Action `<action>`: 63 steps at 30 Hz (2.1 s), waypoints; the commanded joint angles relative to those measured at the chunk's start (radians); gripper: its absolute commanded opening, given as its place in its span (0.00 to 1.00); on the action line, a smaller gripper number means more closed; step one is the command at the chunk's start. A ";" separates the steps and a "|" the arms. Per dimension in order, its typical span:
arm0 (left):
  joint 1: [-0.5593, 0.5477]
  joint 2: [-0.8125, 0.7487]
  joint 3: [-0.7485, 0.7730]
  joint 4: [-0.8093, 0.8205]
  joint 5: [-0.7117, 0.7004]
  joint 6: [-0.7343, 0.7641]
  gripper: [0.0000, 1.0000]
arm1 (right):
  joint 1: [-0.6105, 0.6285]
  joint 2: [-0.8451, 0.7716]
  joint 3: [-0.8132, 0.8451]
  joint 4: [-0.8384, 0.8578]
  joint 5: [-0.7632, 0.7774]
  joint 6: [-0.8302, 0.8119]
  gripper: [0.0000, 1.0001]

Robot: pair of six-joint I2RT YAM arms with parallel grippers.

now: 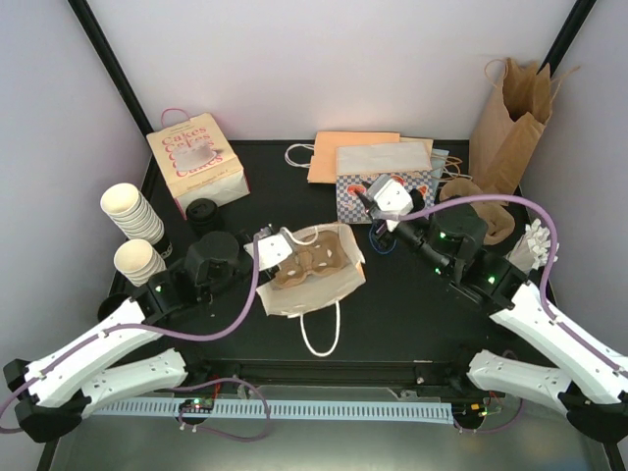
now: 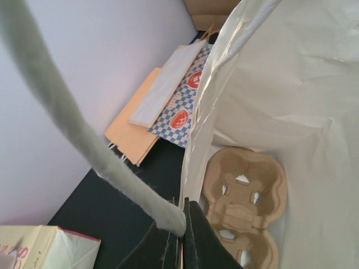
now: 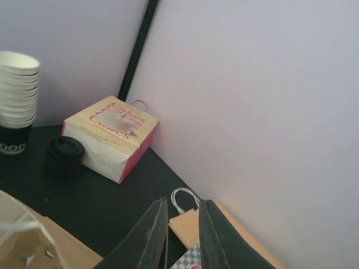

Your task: Pack the takeout coffee

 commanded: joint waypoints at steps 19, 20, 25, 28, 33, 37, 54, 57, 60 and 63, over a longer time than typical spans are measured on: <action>0.274 0.023 0.164 -0.102 0.086 -0.356 0.02 | -0.112 0.084 -0.070 -0.043 0.396 0.636 1.00; 0.287 0.032 0.174 -0.113 0.088 -0.373 0.02 | -0.115 0.089 -0.069 -0.051 0.396 0.651 1.00; 0.350 0.094 0.222 -0.157 0.124 -0.448 0.02 | -0.141 0.126 -0.052 -0.124 0.378 0.733 1.00; 0.392 0.137 0.253 -0.188 0.127 -0.498 0.01 | -0.166 0.175 -0.016 -0.202 0.365 0.795 1.00; 0.458 0.204 0.305 -0.203 0.118 -0.599 0.02 | -0.200 0.271 0.067 -0.333 0.323 0.852 1.00; 0.492 0.258 0.336 -0.193 0.118 -0.679 0.02 | -0.212 0.354 0.131 -0.419 0.284 0.845 1.00; 0.569 0.458 0.364 -0.096 0.222 -0.982 0.01 | -0.260 0.400 0.093 -0.464 0.208 0.923 1.00; 0.571 0.468 0.354 -0.050 0.256 -1.005 0.02 | -0.272 0.393 0.073 -0.466 0.205 0.930 1.00; 0.571 0.478 0.350 -0.021 0.265 -1.016 0.02 | -0.295 0.381 0.050 -0.466 0.192 0.941 1.00; 0.571 0.504 0.350 -0.006 0.266 -1.015 0.02 | -0.314 0.356 0.025 -0.450 0.176 0.945 1.00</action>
